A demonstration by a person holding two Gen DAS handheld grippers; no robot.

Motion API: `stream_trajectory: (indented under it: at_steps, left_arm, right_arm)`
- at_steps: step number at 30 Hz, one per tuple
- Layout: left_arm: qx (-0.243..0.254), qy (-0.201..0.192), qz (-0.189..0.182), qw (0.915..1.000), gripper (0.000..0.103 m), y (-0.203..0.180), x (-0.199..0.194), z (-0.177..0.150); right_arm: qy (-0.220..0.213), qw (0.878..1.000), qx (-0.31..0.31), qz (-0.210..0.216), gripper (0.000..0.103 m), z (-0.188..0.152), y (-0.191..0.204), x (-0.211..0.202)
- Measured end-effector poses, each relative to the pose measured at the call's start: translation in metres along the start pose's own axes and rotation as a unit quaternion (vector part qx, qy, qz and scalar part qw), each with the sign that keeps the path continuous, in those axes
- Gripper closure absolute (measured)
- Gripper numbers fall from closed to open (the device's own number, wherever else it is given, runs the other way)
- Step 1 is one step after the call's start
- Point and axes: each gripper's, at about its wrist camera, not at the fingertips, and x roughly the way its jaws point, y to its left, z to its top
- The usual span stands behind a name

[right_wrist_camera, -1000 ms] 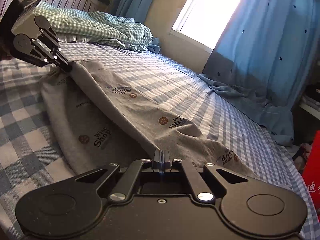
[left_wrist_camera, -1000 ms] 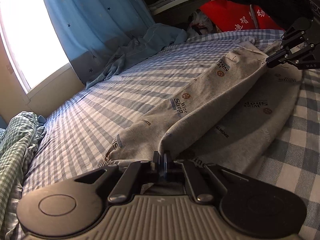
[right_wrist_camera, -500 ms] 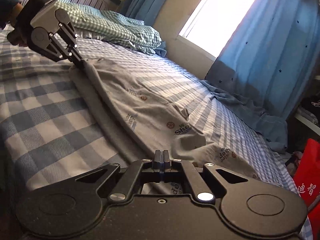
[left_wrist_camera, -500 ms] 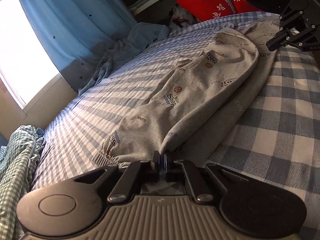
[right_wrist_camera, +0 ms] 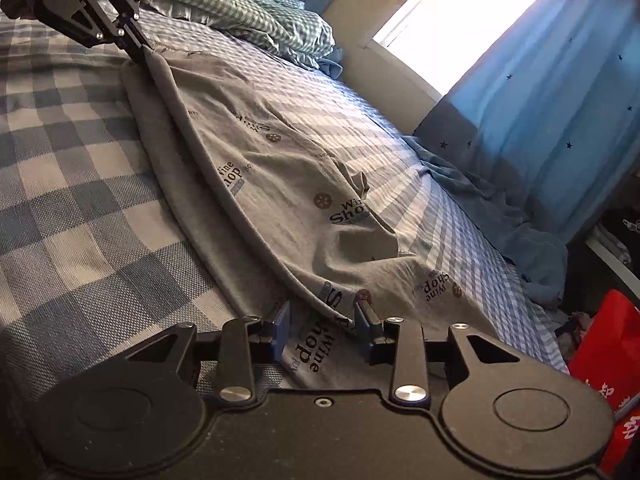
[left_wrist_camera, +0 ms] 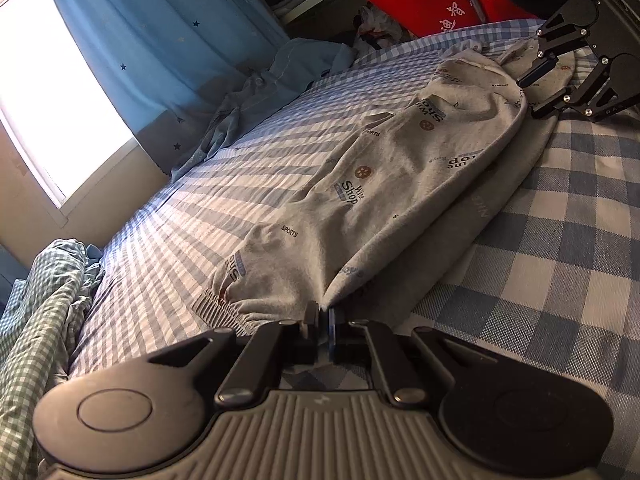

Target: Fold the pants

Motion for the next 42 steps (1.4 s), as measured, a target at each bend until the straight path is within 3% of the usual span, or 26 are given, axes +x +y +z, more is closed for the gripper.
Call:
stream_trajectory:
  at_steps: [3,4,5,6,12,18,24,26,28,29,30,31,34,36,40,42]
  left_arm:
    - [0.002,0.003,0.005,1.0,0.099,-0.002,0.0,-0.001]
    - [0.003,0.005,0.006,1.0,0.099,-0.003,0.001,-0.002]
    - [0.004,0.006,0.008,0.9999,0.099,-0.003,0.001,-0.002]
    - [0.005,0.007,0.01,0.9999,0.099,-0.004,0.0,-0.002]
    - [0.001,0.008,0.006,0.9999,0.099,-0.002,-0.002,-0.002]
    - [0.014,0.016,0.0,0.9998,0.099,-0.004,0.002,-0.005]
    - [-0.012,0.021,0.0,0.9997,0.097,-0.004,0.004,-0.006]
    - [-0.037,0.027,-0.006,0.9989,0.086,-0.001,0.001,-0.003]
    - [-0.061,0.024,-0.005,0.9979,0.045,0.001,-0.004,0.002]
    - [-0.077,0.015,-0.004,0.9969,0.034,0.0,-0.009,0.006]
    - [-0.091,0.006,-0.006,0.9958,0.018,-0.002,-0.014,0.009]
    - [-0.109,-0.008,-0.011,0.9939,0.011,-0.004,-0.019,0.013]
    - [-0.146,-0.032,-0.026,0.9885,0.005,-0.014,-0.025,0.03]
    - [-0.171,-0.034,-0.013,0.9847,0.004,-0.022,-0.018,0.045]
    - [-0.219,0.019,0.034,0.975,0.004,-0.035,0.014,0.07]
    - [-0.221,0.042,0.035,0.9737,0.004,-0.043,0.027,0.073]
  right_arm:
    - [0.001,1.0,-0.024,0.009,0.074,0.004,-0.001,0.007]
    - [0.003,0.999,-0.03,0.012,0.082,0.005,-0.001,0.01]
    - [0.005,0.999,-0.032,0.02,0.099,0.006,-0.002,0.012]
    - [0.008,0.999,-0.029,0.025,0.103,0.006,-0.002,0.013]
    - [0.001,1.0,-0.012,0.025,0.103,0.006,-0.004,-0.004]
    - [0.007,0.999,-0.041,0.034,0.103,0.0,0.007,-0.02]
    - [0.011,0.999,-0.029,0.027,0.103,-0.007,0.017,-0.016]
    - [0.008,1.0,-0.021,0.02,0.096,-0.008,0.014,-0.018]
    - [0.006,1.0,-0.007,0.012,0.087,-0.01,0.012,-0.022]
    - [0.003,1.0,0.005,0.005,0.073,-0.012,0.01,-0.025]
    - [-0.002,1.0,0.019,-0.001,0.066,-0.013,0.007,-0.029]
    - [-0.009,0.999,0.035,-0.006,0.055,-0.014,0.004,-0.033]
    - [-0.031,0.995,0.094,-0.034,0.038,-0.014,-0.008,-0.038]
    - [-0.038,0.989,0.134,-0.048,0.031,-0.012,-0.019,-0.034]
    - [-0.028,0.978,0.194,-0.069,0.023,-0.012,-0.032,-0.015]
    - [-0.011,0.976,0.205,-0.071,0.023,-0.017,-0.032,-0.007]
